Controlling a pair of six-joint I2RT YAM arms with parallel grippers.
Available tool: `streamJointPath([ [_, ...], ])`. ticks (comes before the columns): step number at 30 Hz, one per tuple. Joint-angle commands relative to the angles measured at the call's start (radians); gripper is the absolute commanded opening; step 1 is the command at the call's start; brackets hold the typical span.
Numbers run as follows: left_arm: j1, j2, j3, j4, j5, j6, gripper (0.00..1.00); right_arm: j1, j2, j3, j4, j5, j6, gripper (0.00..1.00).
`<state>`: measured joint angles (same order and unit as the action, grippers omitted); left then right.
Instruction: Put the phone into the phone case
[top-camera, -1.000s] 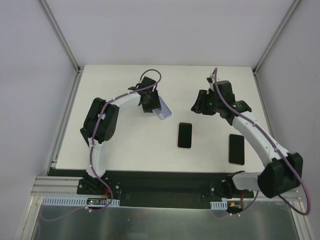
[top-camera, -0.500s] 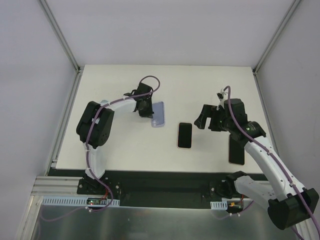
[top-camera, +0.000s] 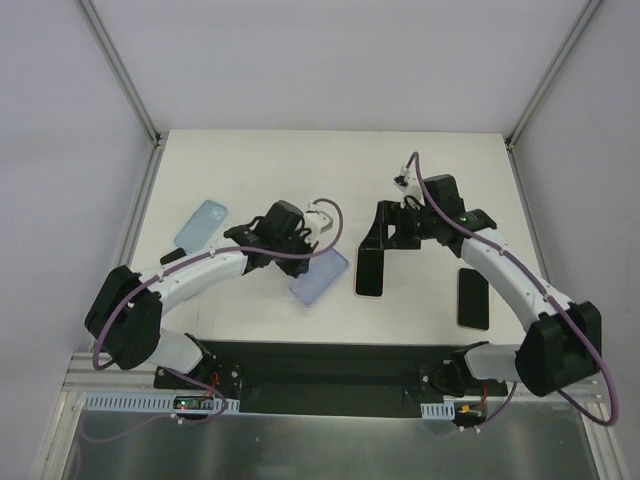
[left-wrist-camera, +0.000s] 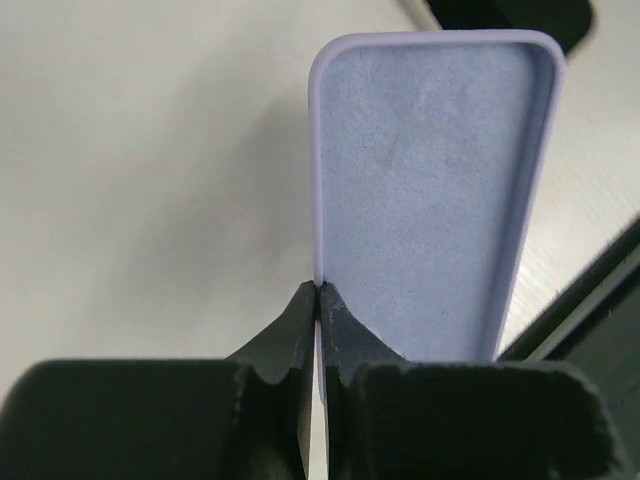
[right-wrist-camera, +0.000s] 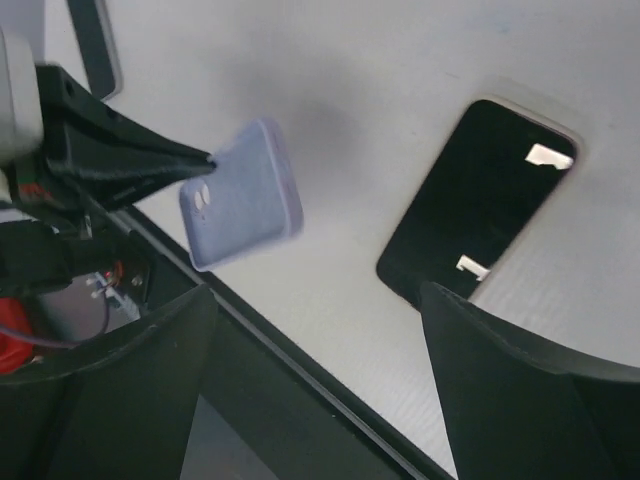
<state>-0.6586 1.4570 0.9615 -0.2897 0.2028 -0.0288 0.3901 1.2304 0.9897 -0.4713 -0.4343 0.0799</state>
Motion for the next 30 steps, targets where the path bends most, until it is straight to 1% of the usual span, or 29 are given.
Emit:
streamJointPath([
  [1,-0.064,-0.092,-0.061,-0.016,0.072,0.26,0.0,0.013,0.16,0.11,0.017,-0.32,-0.072,0.82],
  [2,-0.062,-0.107,-0.067,-0.016,0.09,0.277,0.0,0.018,0.184,0.119,0.016,-0.36,-0.074,0.82],
  [3,-0.067,-0.113,-0.07,-0.016,0.131,0.317,0.0,0.026,0.204,0.13,0.013,-0.371,-0.084,0.82],
  [4,-0.075,-0.119,-0.078,-0.016,0.132,0.337,0.0,0.045,0.237,0.139,-0.003,-0.374,-0.104,0.82],
  [6,-0.091,-0.135,-0.083,-0.014,0.138,0.395,0.0,0.072,0.273,0.176,-0.042,-0.368,-0.152,0.82],
  [7,-0.096,-0.141,-0.084,-0.016,0.142,0.414,0.0,0.105,0.305,0.187,-0.085,-0.357,-0.169,0.82],
  [9,-0.096,-0.155,-0.083,-0.016,0.167,0.475,0.0,0.148,0.334,0.202,-0.105,-0.336,-0.202,0.81],
  [14,-0.104,-0.184,-0.096,-0.016,0.294,0.616,0.0,0.185,0.412,0.207,-0.082,-0.356,-0.201,0.79],
  [16,-0.105,-0.184,-0.107,-0.016,0.305,0.676,0.0,0.188,0.434,0.21,-0.073,-0.354,-0.193,0.76],
  [18,-0.107,-0.172,-0.109,-0.02,0.279,0.745,0.0,0.19,0.439,0.208,-0.072,-0.331,-0.183,0.75],
  [19,-0.111,-0.164,-0.106,-0.023,0.258,0.769,0.0,0.184,0.429,0.205,-0.072,-0.298,-0.146,0.75],
  [20,-0.116,-0.144,-0.103,-0.028,0.235,0.799,0.0,0.178,0.419,0.185,-0.066,-0.221,-0.117,0.75],
  [21,-0.122,-0.135,-0.099,-0.032,0.183,0.858,0.0,0.165,0.406,0.167,-0.053,-0.19,-0.086,0.76],
  [23,-0.136,-0.106,-0.084,-0.046,0.153,0.912,0.0,0.104,0.347,0.121,-0.004,-0.126,0.037,0.77],
  [24,-0.141,-0.096,-0.078,-0.049,0.136,0.959,0.0,0.077,0.322,0.08,0.005,-0.094,0.075,0.77],
  [27,-0.162,-0.06,-0.066,-0.055,0.101,1.052,0.0,-0.029,0.227,0.031,0.007,0.029,0.126,0.78],
  [30,-0.171,0.003,-0.043,-0.055,0.07,1.133,0.0,-0.068,0.137,0.023,-0.012,0.098,0.138,0.79],
])
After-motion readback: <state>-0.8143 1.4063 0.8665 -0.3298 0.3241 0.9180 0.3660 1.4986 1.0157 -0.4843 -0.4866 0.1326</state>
